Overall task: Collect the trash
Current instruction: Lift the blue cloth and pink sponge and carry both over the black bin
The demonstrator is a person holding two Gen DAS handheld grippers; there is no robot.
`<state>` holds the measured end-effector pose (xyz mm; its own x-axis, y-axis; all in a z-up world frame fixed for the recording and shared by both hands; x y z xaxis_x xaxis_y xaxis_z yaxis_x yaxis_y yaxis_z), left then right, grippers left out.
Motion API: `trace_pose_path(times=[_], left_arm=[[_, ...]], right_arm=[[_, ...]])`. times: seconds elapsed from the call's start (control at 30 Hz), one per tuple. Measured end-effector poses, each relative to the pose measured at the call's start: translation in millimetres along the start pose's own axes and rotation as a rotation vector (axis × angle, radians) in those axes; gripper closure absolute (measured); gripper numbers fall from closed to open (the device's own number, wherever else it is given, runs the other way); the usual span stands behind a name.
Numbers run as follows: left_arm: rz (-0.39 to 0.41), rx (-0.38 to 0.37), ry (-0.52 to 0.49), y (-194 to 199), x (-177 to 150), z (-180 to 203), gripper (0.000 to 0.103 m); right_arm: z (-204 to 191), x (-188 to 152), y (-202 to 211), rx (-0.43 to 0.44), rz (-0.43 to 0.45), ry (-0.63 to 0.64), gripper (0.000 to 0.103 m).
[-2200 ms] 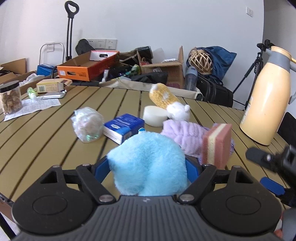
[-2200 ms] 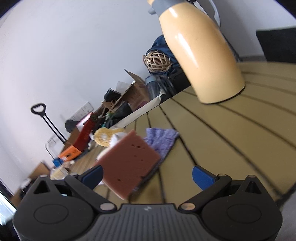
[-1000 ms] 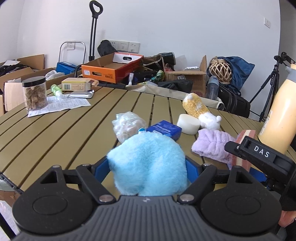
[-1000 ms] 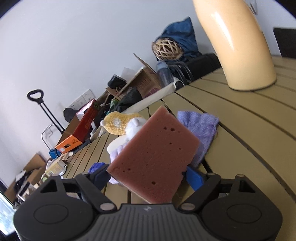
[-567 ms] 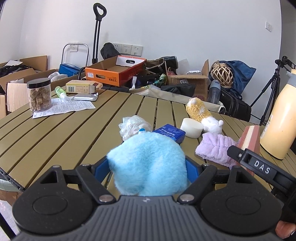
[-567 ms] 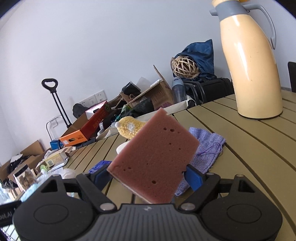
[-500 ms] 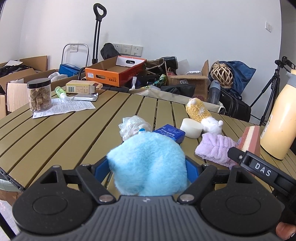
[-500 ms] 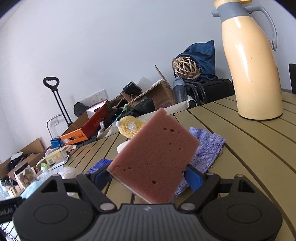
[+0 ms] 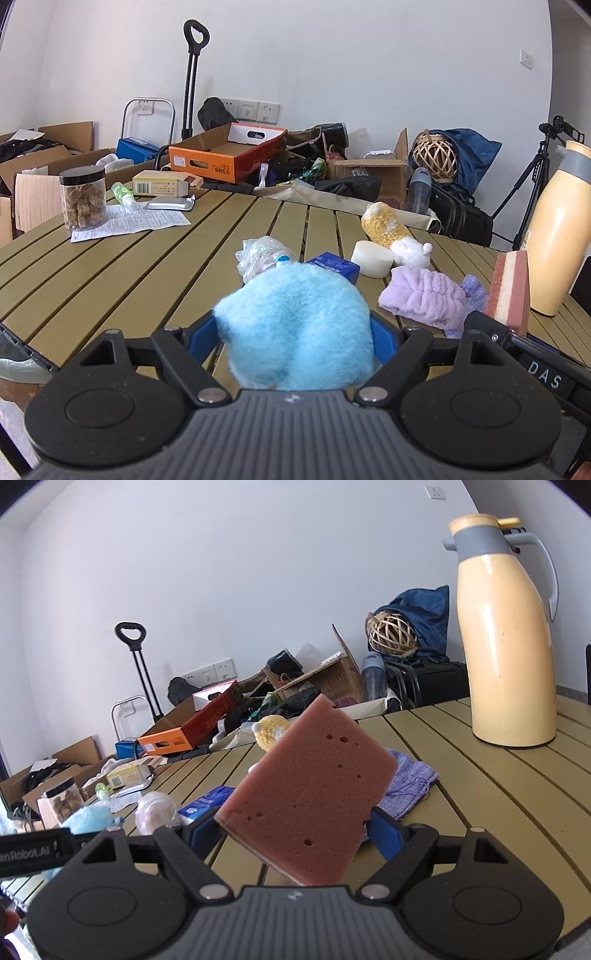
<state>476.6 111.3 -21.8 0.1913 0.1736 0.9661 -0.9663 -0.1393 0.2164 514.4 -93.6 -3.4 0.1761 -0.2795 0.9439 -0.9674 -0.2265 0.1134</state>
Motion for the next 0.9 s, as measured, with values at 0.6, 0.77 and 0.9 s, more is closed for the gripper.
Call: trace_pose_path(times=[0.6,0.77,0.9], left_arm=[[0.046,-0.027,-0.034,67.6,-25.2,-3.3,0.02],[0.042,-0.028,-0.027,88.7,-37.0,-8.8,0.02],[0.03,-0.031,-0.033,104.5,-48.3,-12.3,0.02]], right_arm=[[-9.0,-19.8,86.6,0.081,-0.004,0.109,0.021],[-8.2,-30.5,112.5,0.09,-0.021,0.129,0.021],[-5.7,-37.9,131.4,0.092,-0.036,0.137,0.021]])
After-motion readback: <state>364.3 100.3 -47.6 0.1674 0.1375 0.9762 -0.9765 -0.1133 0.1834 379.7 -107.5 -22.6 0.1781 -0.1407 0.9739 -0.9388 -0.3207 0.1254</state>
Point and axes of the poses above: each gripper's, at about its wrist camera, not at the fingertips, and y roughly against the way its jaws point, z to its right, x to its top, the point moved 9 cm from there along -y, roughly the way its jaws point, and after that the axes turned 15 degrees about z, right-handed, at the moved point
